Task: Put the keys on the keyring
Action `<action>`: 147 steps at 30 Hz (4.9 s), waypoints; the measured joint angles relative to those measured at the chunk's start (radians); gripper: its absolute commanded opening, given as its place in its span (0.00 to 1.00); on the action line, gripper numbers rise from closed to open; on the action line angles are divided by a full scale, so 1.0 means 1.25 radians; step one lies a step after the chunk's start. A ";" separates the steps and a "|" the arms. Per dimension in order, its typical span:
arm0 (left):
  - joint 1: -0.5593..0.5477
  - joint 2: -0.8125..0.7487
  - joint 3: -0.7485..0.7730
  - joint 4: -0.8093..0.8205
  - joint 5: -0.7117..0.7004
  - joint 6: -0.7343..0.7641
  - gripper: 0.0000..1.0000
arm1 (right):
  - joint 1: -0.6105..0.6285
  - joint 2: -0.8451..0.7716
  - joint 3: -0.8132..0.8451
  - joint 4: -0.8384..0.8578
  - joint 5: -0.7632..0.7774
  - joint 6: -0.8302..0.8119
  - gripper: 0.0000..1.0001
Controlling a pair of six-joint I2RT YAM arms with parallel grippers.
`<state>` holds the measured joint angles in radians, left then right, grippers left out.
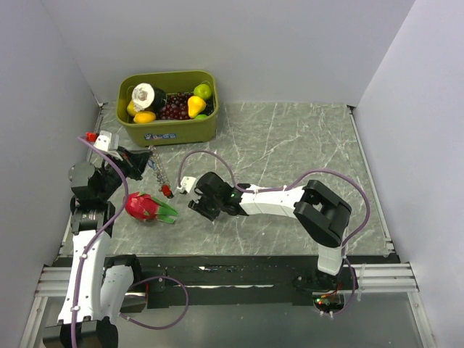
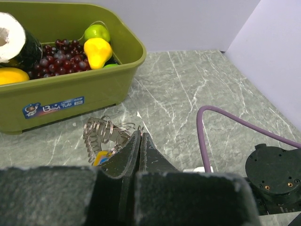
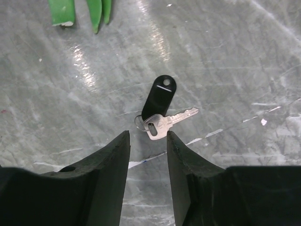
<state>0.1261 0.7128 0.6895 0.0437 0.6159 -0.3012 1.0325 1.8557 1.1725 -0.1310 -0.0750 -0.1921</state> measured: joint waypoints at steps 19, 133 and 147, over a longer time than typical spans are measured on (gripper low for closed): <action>0.003 -0.002 -0.010 0.002 0.007 -0.001 0.01 | 0.010 0.067 0.033 -0.009 -0.023 -0.002 0.28; -0.652 -0.002 -0.281 0.359 -0.114 0.198 0.01 | -0.327 -0.620 -0.323 0.170 -0.676 0.255 0.00; -0.652 0.016 -0.305 0.400 -0.117 0.168 0.01 | -0.284 -0.537 -0.304 0.227 -0.659 0.264 0.00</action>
<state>-0.6888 0.7330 0.3077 0.5442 0.4698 -0.0910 0.6777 1.1847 0.7929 0.1528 -0.8986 0.1379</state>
